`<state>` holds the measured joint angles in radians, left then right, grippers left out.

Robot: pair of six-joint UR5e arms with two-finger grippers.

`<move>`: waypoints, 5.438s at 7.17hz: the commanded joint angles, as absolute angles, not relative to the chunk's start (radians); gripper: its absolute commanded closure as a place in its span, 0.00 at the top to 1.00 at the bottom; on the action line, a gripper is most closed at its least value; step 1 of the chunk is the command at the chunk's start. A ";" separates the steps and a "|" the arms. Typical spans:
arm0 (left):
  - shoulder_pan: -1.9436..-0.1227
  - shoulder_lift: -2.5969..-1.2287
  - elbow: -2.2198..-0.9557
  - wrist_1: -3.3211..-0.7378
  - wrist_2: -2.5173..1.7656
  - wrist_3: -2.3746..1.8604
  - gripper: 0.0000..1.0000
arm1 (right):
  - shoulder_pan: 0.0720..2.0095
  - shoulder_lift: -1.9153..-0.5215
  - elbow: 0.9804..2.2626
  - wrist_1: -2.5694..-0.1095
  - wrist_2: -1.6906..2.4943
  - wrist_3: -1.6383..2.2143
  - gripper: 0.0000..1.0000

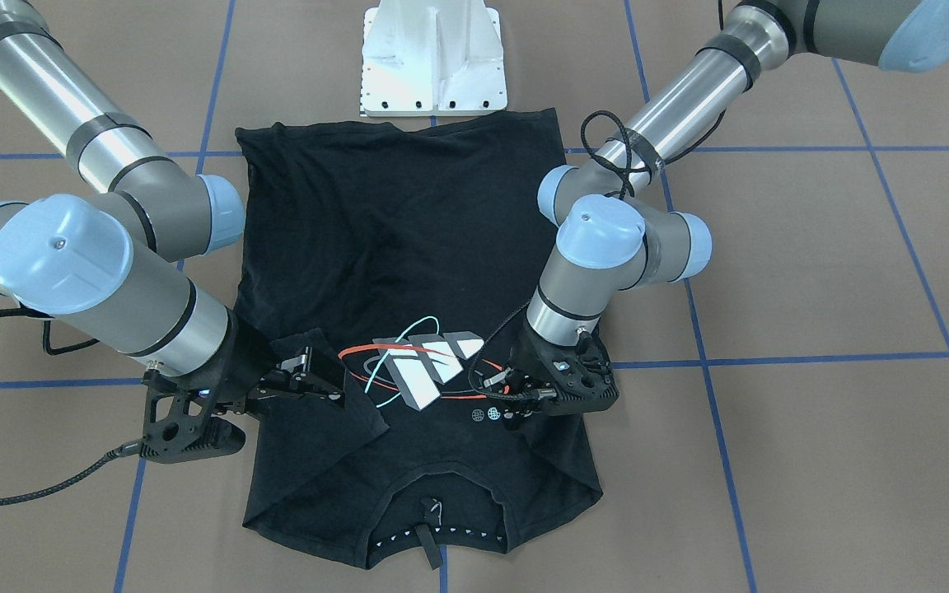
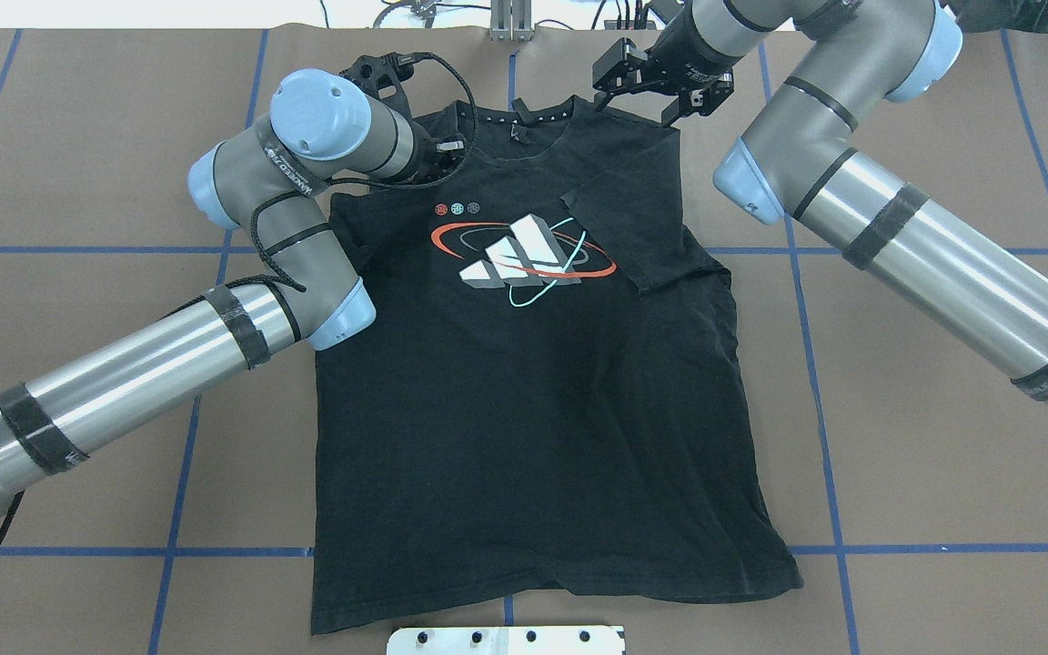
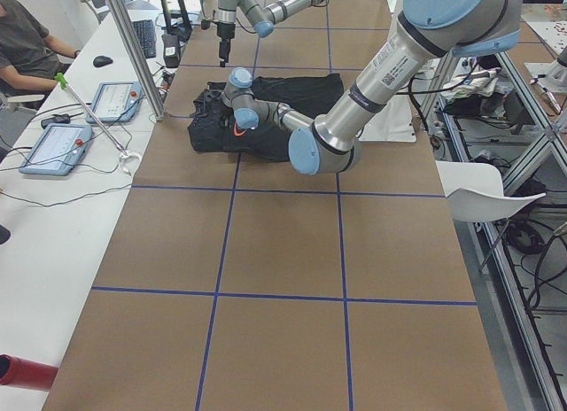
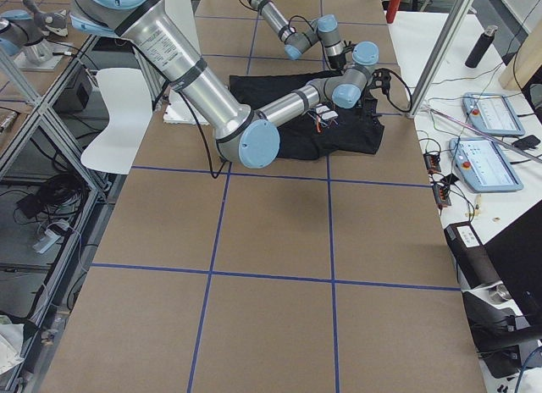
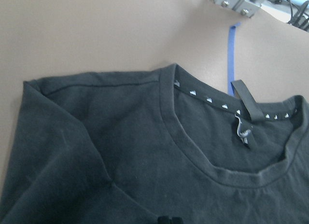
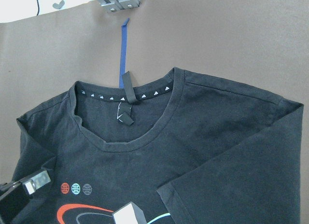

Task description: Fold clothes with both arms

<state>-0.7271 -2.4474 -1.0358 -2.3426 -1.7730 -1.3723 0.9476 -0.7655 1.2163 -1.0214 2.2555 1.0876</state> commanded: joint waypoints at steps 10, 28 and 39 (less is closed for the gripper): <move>-0.756 -2.484 -1.028 -2.369 -1.781 -1.358 1.00 | 0.951 -0.773 1.212 -1.023 2.250 1.086 1.00; -0.749 -2.197 -1.310 -2.333 -1.868 -1.206 0.00 | 0.939 -0.781 1.207 -1.022 2.243 1.078 1.00; -0.608 -2.178 -1.434 -2.275 -1.876 -1.193 0.99 | 0.942 -0.810 1.206 -1.019 2.246 1.046 1.00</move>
